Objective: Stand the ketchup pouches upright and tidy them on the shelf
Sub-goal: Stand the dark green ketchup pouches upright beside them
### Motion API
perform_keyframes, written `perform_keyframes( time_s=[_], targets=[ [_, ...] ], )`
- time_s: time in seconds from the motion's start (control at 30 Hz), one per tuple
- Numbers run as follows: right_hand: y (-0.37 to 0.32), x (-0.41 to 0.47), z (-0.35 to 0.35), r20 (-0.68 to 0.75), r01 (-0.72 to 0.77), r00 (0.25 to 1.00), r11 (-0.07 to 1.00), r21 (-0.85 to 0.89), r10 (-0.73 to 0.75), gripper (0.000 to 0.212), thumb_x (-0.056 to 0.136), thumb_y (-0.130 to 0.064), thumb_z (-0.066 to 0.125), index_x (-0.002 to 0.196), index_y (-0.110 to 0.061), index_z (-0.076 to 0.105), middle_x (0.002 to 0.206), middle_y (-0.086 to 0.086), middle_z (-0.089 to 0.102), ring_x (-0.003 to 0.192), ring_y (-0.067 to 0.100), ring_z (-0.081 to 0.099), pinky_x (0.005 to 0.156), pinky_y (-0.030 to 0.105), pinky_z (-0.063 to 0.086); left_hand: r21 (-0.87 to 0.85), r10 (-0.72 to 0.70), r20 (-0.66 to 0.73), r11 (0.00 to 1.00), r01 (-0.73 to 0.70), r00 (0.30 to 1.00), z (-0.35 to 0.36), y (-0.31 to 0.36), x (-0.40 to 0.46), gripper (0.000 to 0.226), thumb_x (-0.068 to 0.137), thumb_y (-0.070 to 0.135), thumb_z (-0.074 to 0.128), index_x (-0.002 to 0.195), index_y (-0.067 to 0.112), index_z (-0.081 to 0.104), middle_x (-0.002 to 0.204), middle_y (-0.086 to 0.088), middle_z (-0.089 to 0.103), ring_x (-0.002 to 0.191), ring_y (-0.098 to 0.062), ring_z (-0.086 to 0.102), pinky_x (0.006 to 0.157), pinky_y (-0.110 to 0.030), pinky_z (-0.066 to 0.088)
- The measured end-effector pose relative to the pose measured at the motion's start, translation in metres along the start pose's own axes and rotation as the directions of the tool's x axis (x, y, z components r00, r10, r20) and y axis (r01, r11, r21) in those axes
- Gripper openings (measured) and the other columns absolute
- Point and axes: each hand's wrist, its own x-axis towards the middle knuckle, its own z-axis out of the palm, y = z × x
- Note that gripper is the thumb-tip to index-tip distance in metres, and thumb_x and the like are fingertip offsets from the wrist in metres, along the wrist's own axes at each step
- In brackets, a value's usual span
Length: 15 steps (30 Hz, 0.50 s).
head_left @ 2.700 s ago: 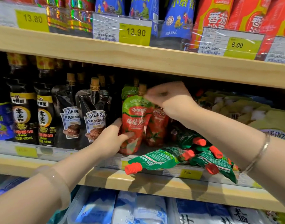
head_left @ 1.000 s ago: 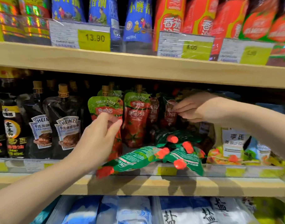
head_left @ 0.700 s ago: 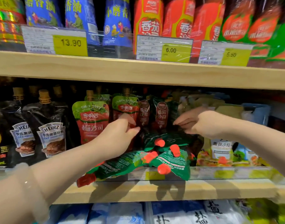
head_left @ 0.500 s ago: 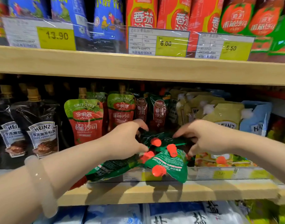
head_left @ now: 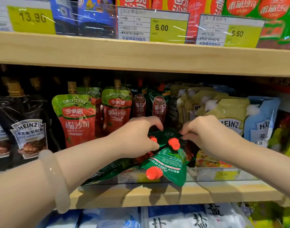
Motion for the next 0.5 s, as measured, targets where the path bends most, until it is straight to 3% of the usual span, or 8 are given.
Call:
perform_keyframes(
  time_s=[0.13, 0.23, 0.33, 0.37, 0.43, 0.5],
  targets=[
    [0.002, 0.006, -0.008, 0.004, -0.094, 0.996, 0.996, 0.015, 0.094, 0.026, 0.095, -0.013, 0.043, 0.109, -0.006, 0.064, 0.107, 0.012, 0.064, 0.103, 0.027, 0.059, 0.057, 0.013, 0.033, 0.086, 0.005, -0.078, 0.996, 0.002, 0.997, -0.006, -0.007, -0.006, 0.021, 0.082, 0.013, 0.056, 0.102, 0.017, 0.061, 0.069, 0.019, 0.041, 0.048, 0.006, 0.046, 0.043, 0.001, 0.035],
    [-0.002, 0.011, -0.014, -0.063, -0.139, 0.988, 0.988, 0.065, 0.143, 0.023, 0.092, -0.008, 0.044, 0.102, -0.009, 0.064, 0.097, 0.011, 0.063, 0.096, 0.029, 0.061, 0.067, 0.023, 0.040, 0.097, -0.055, -0.135, 0.993, 0.069, 0.989, -0.013, -0.016, -0.011, 0.020, 0.081, 0.014, 0.058, 0.100, 0.019, 0.061, 0.066, 0.014, 0.044, 0.052, -0.001, 0.046, 0.041, -0.006, 0.035],
    [-0.007, 0.034, -0.020, -0.006, -0.246, 0.969, 0.967, 0.071, 0.247, 0.028, 0.094, -0.008, 0.043, 0.115, -0.007, 0.061, 0.119, 0.013, 0.064, 0.093, 0.025, 0.059, 0.068, 0.014, 0.047, 0.105, -0.046, -0.193, 0.992, 0.067, 0.980, -0.018, -0.025, -0.011, 0.018, 0.078, 0.013, 0.063, 0.093, 0.023, 0.063, 0.093, 0.001, 0.064, 0.080, -0.015, 0.060, 0.067, -0.020, 0.046],
    [-0.008, 0.043, -0.021, 0.004, -0.275, 0.961, 0.957, 0.088, 0.276, 0.029, 0.095, -0.008, 0.043, 0.118, -0.007, 0.060, 0.123, 0.013, 0.063, 0.100, 0.025, 0.059, 0.077, 0.014, 0.048, 0.097, -0.037, -0.222, 0.994, 0.060, 0.974, -0.021, -0.024, -0.011, 0.017, 0.079, 0.011, 0.064, 0.091, 0.022, 0.065, 0.093, -0.001, 0.066, 0.085, -0.016, 0.062, 0.070, -0.021, 0.047],
    [-0.008, 0.057, -0.021, -0.048, -0.287, 0.954, 0.951, 0.114, 0.294, 0.028, 0.094, -0.006, 0.045, 0.117, -0.005, 0.062, 0.122, 0.014, 0.062, 0.108, 0.029, 0.059, 0.092, 0.029, 0.049, 0.089, -0.056, -0.264, 0.993, 0.083, 0.963, -0.028, -0.023, -0.009, 0.013, 0.082, 0.012, 0.064, 0.092, 0.018, 0.070, 0.087, 0.000, 0.065, 0.086, -0.016, 0.062, 0.069, -0.017, 0.044],
    [-0.003, 0.066, -0.021, -0.103, -0.324, 0.935, 0.935, 0.141, 0.340, 0.024, 0.093, -0.005, 0.049, 0.111, -0.001, 0.063, 0.116, 0.016, 0.064, 0.104, 0.031, 0.061, 0.092, 0.040, 0.053, 0.085, -0.114, -0.275, 0.986, 0.142, 0.955, -0.033, -0.024, -0.006, 0.014, 0.084, 0.014, 0.062, 0.095, 0.017, 0.070, 0.087, 0.001, 0.062, 0.091, -0.017, 0.062, 0.074, -0.018, 0.043]
  ],
)
